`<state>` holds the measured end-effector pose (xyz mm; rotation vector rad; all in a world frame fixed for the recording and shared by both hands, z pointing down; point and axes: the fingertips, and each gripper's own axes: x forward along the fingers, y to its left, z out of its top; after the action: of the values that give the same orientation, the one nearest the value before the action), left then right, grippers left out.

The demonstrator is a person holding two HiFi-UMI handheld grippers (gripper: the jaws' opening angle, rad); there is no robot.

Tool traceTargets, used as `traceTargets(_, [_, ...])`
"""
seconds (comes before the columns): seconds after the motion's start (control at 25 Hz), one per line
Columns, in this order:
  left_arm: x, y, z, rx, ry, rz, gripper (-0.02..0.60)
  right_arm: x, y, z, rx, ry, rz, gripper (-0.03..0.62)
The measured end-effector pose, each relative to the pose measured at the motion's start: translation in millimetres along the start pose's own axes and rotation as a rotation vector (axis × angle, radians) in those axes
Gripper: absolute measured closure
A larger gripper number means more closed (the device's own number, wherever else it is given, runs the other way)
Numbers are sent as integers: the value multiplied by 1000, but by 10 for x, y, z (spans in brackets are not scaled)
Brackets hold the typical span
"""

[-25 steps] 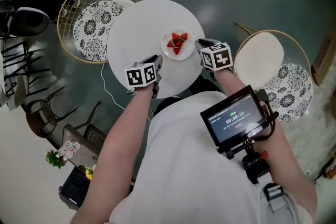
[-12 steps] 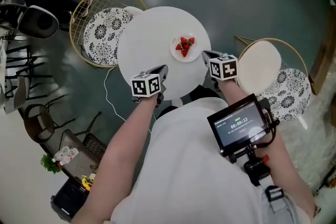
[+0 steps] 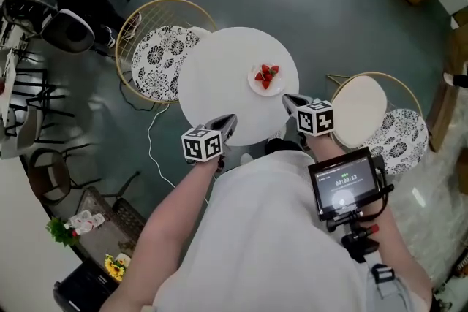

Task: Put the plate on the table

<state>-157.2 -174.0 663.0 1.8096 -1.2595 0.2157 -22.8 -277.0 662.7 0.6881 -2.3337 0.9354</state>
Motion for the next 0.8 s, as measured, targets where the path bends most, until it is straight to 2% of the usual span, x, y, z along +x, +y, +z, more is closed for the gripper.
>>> traceTargets(0.16, [-203, -64, 38, 20, -51, -28, 577, -131, 199, -18, 1, -33, 20, 589])
traceTargets(0.52, [-588, -251, -125, 55, -103, -60, 577, -544, 695, -268, 4, -101, 48, 591])
traceTargets(0.8, [-698, -391, -132, 104, -104, -95, 577, -729, 822, -388, 7, -126, 24, 591])
